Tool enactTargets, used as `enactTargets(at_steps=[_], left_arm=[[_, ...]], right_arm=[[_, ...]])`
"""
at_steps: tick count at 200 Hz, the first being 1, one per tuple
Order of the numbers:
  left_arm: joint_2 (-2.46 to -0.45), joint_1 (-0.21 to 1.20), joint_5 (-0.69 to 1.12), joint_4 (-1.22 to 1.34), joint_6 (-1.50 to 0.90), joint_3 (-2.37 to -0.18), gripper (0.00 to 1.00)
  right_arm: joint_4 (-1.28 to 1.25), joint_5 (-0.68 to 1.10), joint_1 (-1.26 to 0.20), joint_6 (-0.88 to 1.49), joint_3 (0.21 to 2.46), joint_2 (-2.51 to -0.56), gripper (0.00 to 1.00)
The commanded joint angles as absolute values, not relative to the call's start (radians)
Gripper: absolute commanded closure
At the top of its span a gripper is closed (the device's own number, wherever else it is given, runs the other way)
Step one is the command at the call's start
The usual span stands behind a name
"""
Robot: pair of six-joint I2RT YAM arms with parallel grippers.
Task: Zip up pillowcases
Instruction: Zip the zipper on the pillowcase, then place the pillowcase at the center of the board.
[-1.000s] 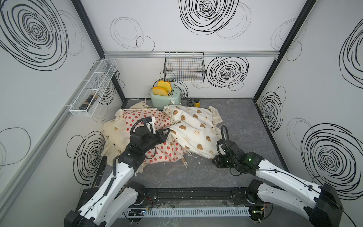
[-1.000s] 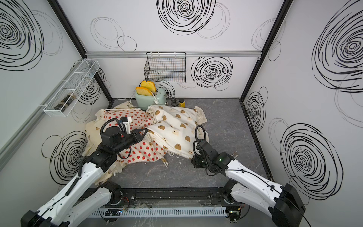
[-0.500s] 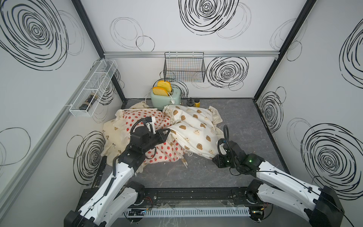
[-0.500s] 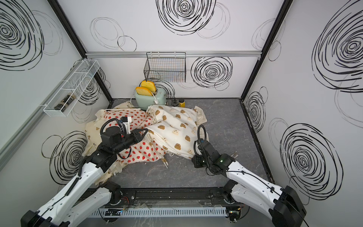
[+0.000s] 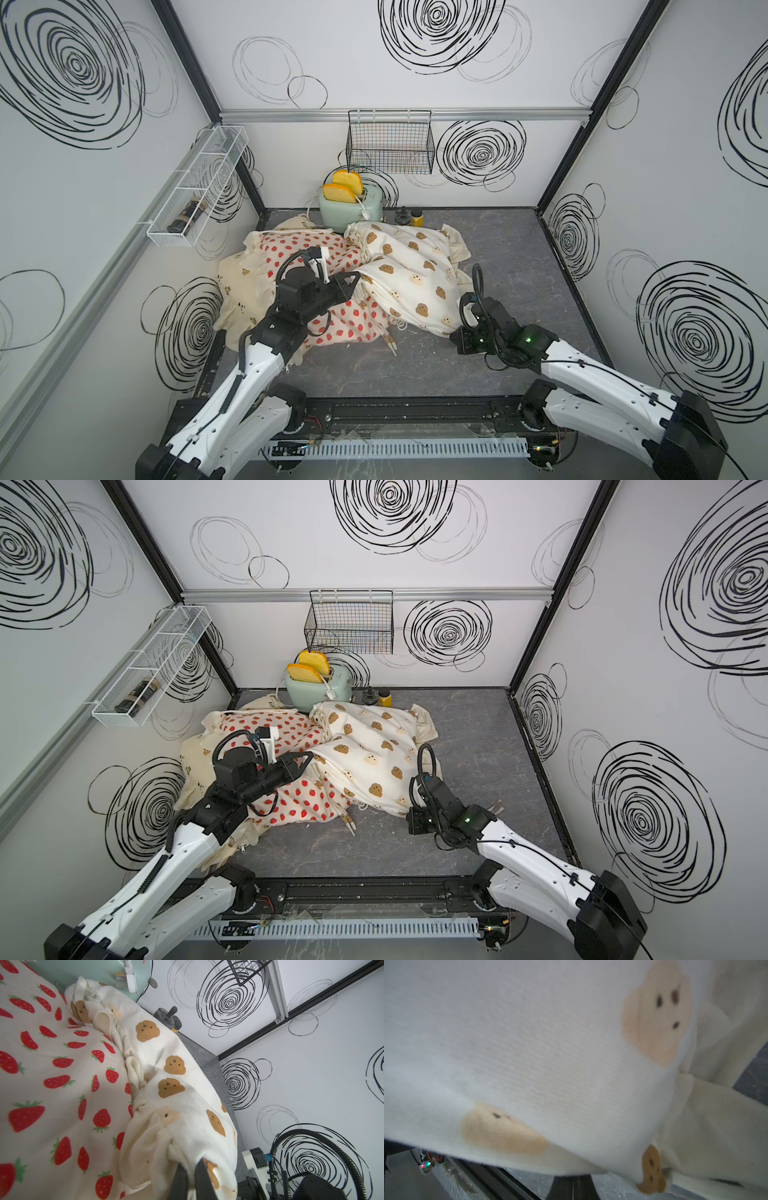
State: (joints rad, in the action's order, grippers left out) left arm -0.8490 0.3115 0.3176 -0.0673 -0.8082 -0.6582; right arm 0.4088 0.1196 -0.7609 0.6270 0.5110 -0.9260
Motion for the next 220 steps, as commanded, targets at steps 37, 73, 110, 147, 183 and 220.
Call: enactTargets(at_steps=[37, 73, 110, 147, 183, 220], left_arm=[[-0.841, 0.291, 0.288, 0.009, -0.814, -0.671, 1.00], [-0.848, 0.238, 0.317, 0.017, -0.804, -0.683, 1.00], [-0.862, 0.198, 0.342, 0.019, -0.795, -0.701, 1.00], [-0.873, 0.254, 0.325, 0.027, -0.788, -0.687, 1.00], [-0.873, 0.369, 0.253, -0.028, -0.743, -0.691, 1.00], [-0.829, 0.349, 0.062, -0.236, -0.580, -0.756, 0.25]], right_arm=[[0.553, 0.062, -0.698, 0.733, 0.527, -0.943, 1.00], [0.607, 0.083, -0.655, 0.758, 0.514, -0.926, 1.00], [0.663, 0.074, -0.628, 0.769, 0.501, -0.907, 1.00], [0.640, 0.096, -0.592, 0.745, 0.512, -0.877, 1.00], [0.637, 0.115, -0.557, 0.715, 0.559, -0.872, 0.85], [0.619, 0.118, -0.537, 0.666, 0.689, -0.842, 0.51]])
